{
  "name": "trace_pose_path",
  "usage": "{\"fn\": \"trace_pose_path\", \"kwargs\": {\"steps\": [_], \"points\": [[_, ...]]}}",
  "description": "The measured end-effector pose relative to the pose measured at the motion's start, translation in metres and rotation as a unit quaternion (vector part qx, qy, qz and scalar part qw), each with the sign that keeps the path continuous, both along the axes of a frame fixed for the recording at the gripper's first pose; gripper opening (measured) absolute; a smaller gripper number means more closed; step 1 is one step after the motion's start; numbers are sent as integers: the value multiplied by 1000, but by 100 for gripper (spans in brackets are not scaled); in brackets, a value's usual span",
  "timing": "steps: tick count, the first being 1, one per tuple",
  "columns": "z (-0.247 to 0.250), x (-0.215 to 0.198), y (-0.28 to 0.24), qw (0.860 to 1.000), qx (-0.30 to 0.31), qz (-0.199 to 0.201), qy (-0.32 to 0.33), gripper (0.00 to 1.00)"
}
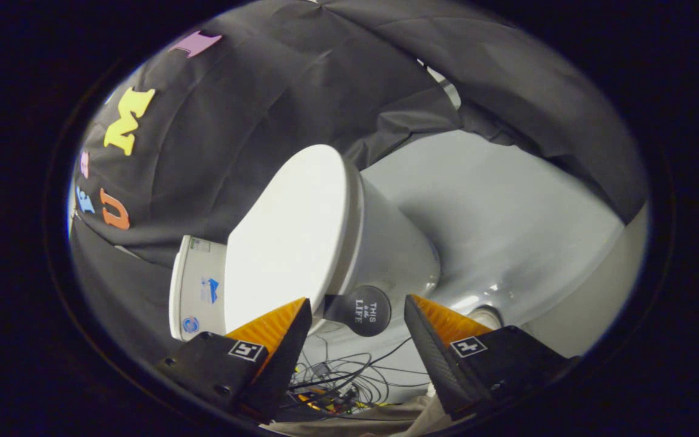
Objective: Open the toilet lid.
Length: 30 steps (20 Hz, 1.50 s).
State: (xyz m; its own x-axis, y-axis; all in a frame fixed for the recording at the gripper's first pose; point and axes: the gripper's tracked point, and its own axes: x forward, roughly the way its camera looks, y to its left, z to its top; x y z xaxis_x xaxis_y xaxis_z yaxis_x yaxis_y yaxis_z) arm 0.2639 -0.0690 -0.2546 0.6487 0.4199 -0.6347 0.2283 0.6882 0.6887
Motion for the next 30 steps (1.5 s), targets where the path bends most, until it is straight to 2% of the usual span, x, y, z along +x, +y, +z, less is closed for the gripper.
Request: {"fn": "trace_pose_path", "kwargs": {"steps": [3, 7, 10, 12, 16, 21, 23, 30], "points": [[-1, 3, 2, 1000, 14, 3, -4, 81], [1, 7, -5, 998, 60, -20, 2, 66], [-1, 6, -6, 999, 45, -16, -7, 56], [-1, 9, -10, 999, 36, -20, -16, 45], [12, 15, -8, 996, 71, -38, -25, 29], [20, 12, -11, 996, 80, -36, -32, 27], [22, 13, -9, 995, 82, -38, -34, 22], [44, 14, -9, 994, 93, -39, -43, 16]]}}
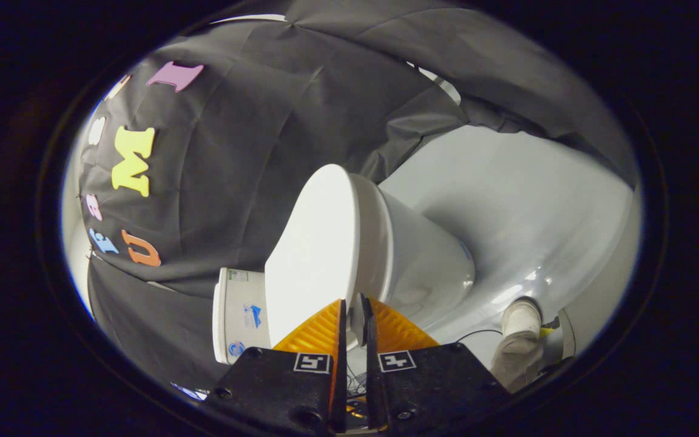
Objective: Open the toilet lid.
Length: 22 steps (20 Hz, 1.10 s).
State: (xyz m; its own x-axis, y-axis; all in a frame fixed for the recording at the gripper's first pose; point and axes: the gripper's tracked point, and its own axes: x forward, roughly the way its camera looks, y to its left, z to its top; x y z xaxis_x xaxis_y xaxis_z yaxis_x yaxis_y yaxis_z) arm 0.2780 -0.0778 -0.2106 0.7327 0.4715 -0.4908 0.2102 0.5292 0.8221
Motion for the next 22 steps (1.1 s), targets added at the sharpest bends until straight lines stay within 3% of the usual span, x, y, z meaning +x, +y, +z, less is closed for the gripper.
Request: {"fn": "trace_pose_path", "kwargs": {"steps": [22], "points": [[143, -14, 65, 992, -65, 56, -91, 15]]}}
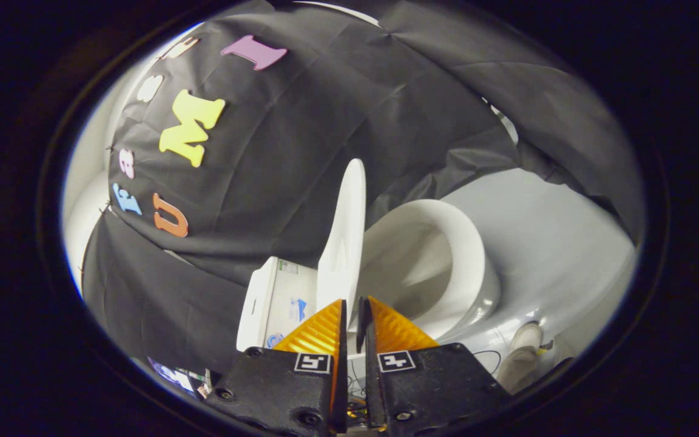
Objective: Open the toilet lid.
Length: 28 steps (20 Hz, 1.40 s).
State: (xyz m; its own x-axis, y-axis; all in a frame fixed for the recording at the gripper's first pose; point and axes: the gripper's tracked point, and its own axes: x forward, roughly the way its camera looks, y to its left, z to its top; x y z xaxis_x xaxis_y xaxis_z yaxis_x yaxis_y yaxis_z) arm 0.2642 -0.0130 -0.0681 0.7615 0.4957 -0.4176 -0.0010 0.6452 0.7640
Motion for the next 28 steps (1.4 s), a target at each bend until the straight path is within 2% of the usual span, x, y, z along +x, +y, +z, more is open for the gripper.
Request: {"fn": "trace_pose_path", "kwargs": {"steps": [15, 24, 28], "points": [[68, -10, 58, 996, -74, 30, -36, 15], [91, -9, 91, 990, -130, 34, -44, 15], [98, -10, 103, 989, -137, 34, -49, 15]]}}
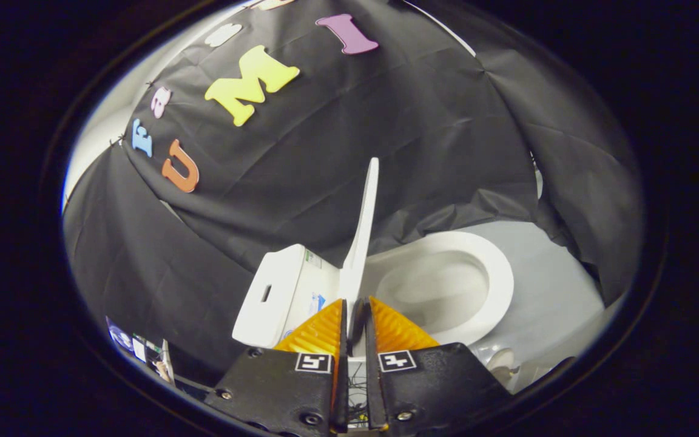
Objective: Open the toilet lid.
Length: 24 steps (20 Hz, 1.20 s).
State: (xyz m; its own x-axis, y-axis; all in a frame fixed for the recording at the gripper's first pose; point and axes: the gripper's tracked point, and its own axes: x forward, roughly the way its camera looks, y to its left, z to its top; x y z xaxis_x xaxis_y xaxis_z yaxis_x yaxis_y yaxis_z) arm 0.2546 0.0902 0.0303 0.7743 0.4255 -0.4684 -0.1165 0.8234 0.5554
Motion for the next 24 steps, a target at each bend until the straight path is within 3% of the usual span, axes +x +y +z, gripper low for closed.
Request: {"fn": "trace_pose_path", "kwargs": {"steps": [24], "points": [[58, -8, 152, 991, -106, 69, -51, 21]]}}
